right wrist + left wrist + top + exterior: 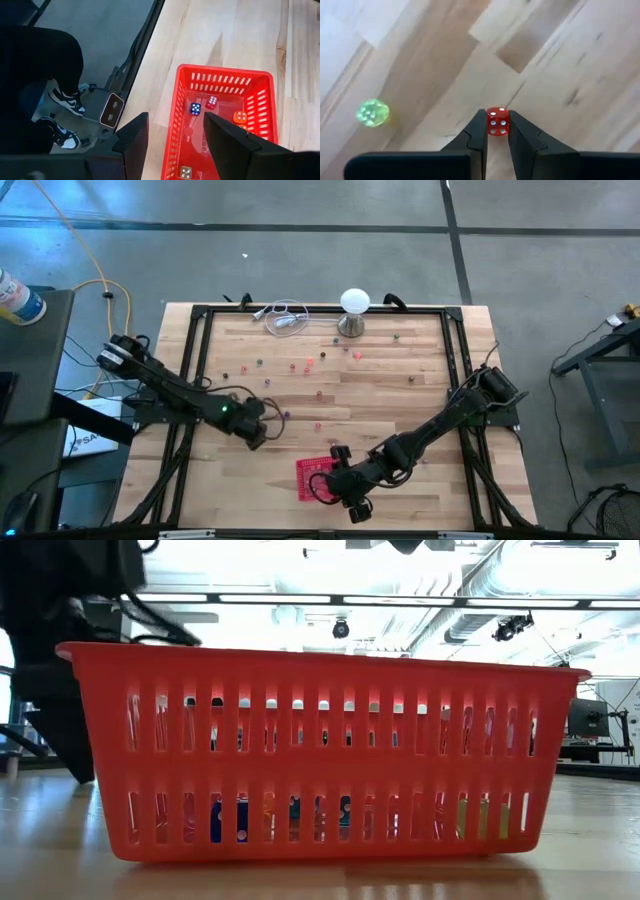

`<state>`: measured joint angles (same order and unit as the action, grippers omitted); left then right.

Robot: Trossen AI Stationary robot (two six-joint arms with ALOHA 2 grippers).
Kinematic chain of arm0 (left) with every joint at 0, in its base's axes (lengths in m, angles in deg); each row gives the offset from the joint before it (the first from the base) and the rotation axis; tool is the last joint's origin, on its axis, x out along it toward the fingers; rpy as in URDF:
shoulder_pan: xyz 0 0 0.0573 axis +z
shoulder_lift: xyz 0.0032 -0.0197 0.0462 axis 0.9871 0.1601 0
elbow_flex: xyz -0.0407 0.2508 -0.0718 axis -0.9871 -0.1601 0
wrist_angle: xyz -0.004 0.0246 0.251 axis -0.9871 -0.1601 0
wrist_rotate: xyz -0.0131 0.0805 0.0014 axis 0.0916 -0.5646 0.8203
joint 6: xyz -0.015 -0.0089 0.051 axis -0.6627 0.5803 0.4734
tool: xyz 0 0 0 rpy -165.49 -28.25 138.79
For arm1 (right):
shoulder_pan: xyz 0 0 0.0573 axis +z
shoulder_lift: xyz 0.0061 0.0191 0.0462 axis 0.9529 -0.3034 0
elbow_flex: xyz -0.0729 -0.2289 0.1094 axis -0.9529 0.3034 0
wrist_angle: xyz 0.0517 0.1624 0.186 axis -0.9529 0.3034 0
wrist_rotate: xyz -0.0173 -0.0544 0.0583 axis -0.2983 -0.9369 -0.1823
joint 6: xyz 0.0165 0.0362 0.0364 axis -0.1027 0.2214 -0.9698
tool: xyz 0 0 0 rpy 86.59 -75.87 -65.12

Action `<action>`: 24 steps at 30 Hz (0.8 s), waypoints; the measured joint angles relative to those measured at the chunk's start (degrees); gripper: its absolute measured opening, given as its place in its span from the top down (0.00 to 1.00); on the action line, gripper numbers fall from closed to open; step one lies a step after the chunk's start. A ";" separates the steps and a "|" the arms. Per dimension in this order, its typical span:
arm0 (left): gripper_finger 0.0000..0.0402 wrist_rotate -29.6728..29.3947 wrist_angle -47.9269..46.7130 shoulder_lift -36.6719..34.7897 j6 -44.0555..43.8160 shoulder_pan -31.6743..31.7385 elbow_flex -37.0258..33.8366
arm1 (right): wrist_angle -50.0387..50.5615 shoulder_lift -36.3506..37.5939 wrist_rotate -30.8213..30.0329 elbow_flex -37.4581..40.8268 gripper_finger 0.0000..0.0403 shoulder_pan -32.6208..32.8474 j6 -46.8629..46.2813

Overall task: Pick & Place Dice
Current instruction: Put the red dice into the red bin

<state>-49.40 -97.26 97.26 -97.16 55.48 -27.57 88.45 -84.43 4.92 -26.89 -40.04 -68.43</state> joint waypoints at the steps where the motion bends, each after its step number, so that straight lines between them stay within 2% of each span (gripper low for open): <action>1: 0.90 0.49 3.65 -0.03 0.20 -0.70 0.16 | -0.07 0.00 -0.20 0.00 0.55 0.00 0.00; 5: 0.90 -1.81 18.21 -0.64 5.32 -4.72 1.16 | 0.20 0.09 -3.33 0.02 0.55 0.65 0.07; 8: 0.90 -5.74 35.45 -0.39 13.18 -8.48 1.45 | 1.12 0.31 -4.81 0.03 0.55 1.17 0.04; 10: 0.90 -6.04 46.19 0.29 18.85 -10.23 1.63 | 2.66 0.33 -5.87 0.05 0.55 1.47 -0.58; 13: 0.90 -6.32 55.06 3.03 24.15 -11.59 2.88 | 4.44 0.33 -6.47 0.04 0.55 1.64 -1.68; 17: 0.90 -5.78 54.36 10.32 26.07 -11.30 8.77 | 6.68 0.33 -7.43 0.04 0.55 1.73 -3.85; 21: 0.90 -1.14 48.42 17.44 29.86 -10.68 17.78 | 9.09 0.60 -8.58 0.04 0.55 1.75 -6.32; 24: 0.90 -1.27 41.50 20.15 32.80 -10.92 23.41 | 10.54 1.15 -9.95 -0.10 0.55 1.85 -8.51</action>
<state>-50.67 -55.76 117.41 -64.37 44.57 -4.15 98.99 -83.28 -5.04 -26.99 -38.19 -76.94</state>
